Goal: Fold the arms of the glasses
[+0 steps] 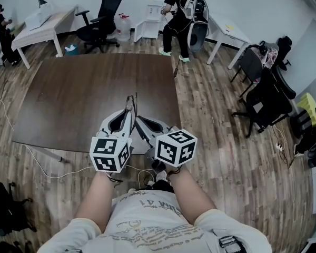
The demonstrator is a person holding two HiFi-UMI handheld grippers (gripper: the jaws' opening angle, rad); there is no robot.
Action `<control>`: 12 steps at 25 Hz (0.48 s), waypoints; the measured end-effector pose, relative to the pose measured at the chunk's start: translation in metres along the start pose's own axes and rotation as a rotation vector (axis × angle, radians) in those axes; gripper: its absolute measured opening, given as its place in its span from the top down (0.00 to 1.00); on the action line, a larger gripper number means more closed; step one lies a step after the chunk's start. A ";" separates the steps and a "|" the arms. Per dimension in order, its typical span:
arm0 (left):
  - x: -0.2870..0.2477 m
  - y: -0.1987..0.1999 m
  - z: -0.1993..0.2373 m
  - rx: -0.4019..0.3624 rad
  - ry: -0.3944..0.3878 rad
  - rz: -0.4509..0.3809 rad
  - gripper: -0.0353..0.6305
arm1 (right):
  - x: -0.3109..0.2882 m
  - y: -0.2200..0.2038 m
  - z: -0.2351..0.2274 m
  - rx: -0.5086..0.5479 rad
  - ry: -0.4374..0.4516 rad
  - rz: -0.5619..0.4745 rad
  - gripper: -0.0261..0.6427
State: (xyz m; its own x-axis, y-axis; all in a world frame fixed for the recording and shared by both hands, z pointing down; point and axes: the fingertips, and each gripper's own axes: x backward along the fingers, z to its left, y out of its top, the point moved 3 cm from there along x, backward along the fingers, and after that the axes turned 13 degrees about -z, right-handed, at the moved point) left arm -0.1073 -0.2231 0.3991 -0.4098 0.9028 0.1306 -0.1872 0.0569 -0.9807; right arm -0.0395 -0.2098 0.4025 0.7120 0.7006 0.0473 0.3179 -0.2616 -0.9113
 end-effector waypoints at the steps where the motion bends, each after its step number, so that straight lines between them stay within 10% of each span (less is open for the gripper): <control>1: 0.001 0.000 0.000 0.012 0.001 -0.002 0.90 | 0.000 0.000 0.000 -0.012 0.005 -0.002 0.94; 12: 0.005 -0.004 0.002 0.103 0.005 -0.007 0.90 | -0.003 -0.007 0.002 -0.076 0.031 -0.004 0.94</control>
State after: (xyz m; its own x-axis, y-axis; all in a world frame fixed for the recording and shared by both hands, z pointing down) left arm -0.1105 -0.2193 0.4040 -0.4037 0.9046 0.1366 -0.2808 0.0196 -0.9596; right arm -0.0446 -0.2088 0.4078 0.7292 0.6813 0.0641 0.3663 -0.3094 -0.8775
